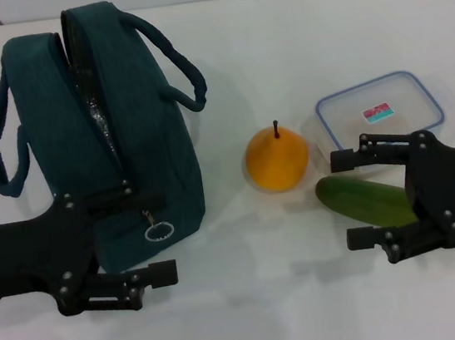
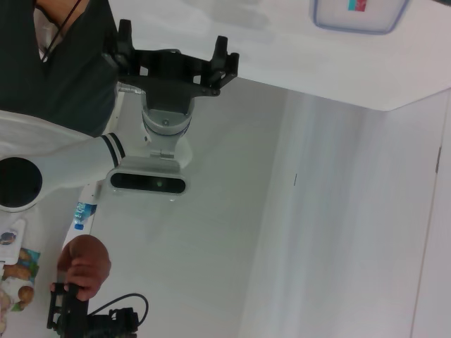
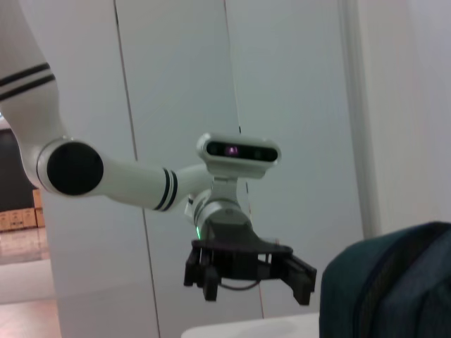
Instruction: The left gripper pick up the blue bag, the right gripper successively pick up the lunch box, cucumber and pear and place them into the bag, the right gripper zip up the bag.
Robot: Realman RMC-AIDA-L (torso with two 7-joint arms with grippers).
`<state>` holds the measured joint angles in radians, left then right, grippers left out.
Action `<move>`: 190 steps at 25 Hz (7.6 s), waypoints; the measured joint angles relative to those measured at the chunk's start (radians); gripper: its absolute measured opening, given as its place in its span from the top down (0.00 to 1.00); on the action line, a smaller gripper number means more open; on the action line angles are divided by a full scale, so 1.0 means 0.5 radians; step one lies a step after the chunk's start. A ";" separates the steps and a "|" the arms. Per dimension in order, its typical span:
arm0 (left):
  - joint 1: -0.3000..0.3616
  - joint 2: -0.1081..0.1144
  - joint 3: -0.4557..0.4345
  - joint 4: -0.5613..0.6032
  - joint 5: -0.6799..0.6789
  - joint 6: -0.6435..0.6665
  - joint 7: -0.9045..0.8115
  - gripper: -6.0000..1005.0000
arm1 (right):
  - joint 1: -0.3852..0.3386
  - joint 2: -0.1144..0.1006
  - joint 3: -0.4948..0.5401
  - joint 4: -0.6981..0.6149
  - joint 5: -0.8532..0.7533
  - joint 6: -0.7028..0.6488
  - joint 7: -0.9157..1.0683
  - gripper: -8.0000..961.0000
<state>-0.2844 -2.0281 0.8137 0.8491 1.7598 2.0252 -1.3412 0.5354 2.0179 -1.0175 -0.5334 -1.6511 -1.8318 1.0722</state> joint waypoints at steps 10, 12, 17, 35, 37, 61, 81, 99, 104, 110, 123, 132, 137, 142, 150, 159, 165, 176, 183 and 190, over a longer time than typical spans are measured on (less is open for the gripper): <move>0.000 -0.008 0.001 0.000 0.000 -0.001 0.004 0.12 | -0.004 -0.002 -0.010 0.000 0.035 -0.073 0.001 0.09; -0.001 -0.010 0.001 0.001 0.000 -0.001 0.004 0.12 | -0.007 -0.002 -0.011 0.000 0.035 -0.099 0.001 0.09; 0.002 -0.014 0.002 0.007 -0.019 0.004 0.002 0.12 | -0.024 -0.003 0.001 -0.006 0.037 -0.116 0.004 0.09; -0.308 0.225 -0.658 0.505 -0.100 -0.606 -1.378 0.12 | -0.056 -0.012 0.034 0.003 0.095 -0.116 -0.007 0.09; -0.319 0.231 -0.646 0.733 0.063 -0.613 -1.623 0.12 | -0.059 -0.013 0.044 0.001 0.096 -0.117 -0.007 0.09; -0.246 0.060 -0.208 1.321 0.782 -0.548 -2.673 0.14 | -0.125 -0.039 0.142 -0.015 0.093 -0.047 -0.032 0.09; -0.288 0.010 -0.092 1.197 0.935 -0.540 -2.586 0.22 | -0.123 -0.025 0.142 0.005 0.093 -0.020 -0.058 0.09; -0.261 -0.047 -0.085 1.133 0.931 -0.524 -2.620 0.82 | -0.156 -0.020 0.199 0.008 0.093 -0.015 -0.037 0.10; -0.245 -0.071 -0.080 1.167 0.931 -0.486 -2.654 0.93 | -0.158 -0.017 0.237 0.011 0.093 0.025 -0.014 0.10; -0.205 -0.083 -0.095 1.266 0.927 -0.481 -2.718 0.95 | -0.157 -0.017 0.338 0.014 0.095 0.134 0.056 0.10; -0.177 -0.109 -0.069 1.451 0.679 -0.378 -2.906 0.95 | 0.175 0.002 0.404 0.055 0.129 0.310 0.124 0.10; -0.148 -0.116 -0.010 1.451 0.657 -0.396 -2.915 0.95 | 0.506 0.011 0.107 0.100 0.382 0.324 0.123 0.10; -0.143 -0.118 0.069 1.437 0.656 -0.440 -2.916 0.95 | 0.577 0.017 -0.177 0.090 0.552 0.447 0.124 0.10; -0.128 -0.122 0.170 1.432 0.654 -0.505 -2.919 0.95 | 0.594 0.020 -0.392 0.086 0.656 0.550 0.123 0.10; -0.119 -0.123 0.174 1.431 0.619 -0.510 -2.924 0.95 | 0.515 0.020 -0.724 0.088 0.667 0.900 0.146 0.10; -0.106 -0.122 0.164 1.431 0.616 -0.510 -2.922 0.95 | 0.423 0.009 -0.863 0.057 0.655 1.045 0.238 0.10; -0.106 -0.122 0.164 1.431 0.616 -0.510 -2.912 0.95 | 0.270 0.005 -0.853 -0.181 0.804 1.022 0.239 0.10; -0.092 -0.116 0.175 1.443 0.603 -0.510 -2.916 0.95 | -0.040 -0.051 -0.180 -0.096 1.040 1.048 0.571 0.10; -0.101 -0.113 0.166 1.440 0.599 -0.510 -2.914 0.95 | -0.062 -0.249 0.003 0.437 1.040 1.072 0.836 0.10; -0.114 -0.113 0.164 1.433 0.598 -0.510 -2.908 0.95 | -0.153 -0.256 -0.012 0.493 0.947 1.145 1.036 0.10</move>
<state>-0.3416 -2.0846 0.8958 1.5656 2.0589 1.7702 -2.7952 0.4588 1.8897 -1.0235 -0.2870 -1.1776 -1.2592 1.5903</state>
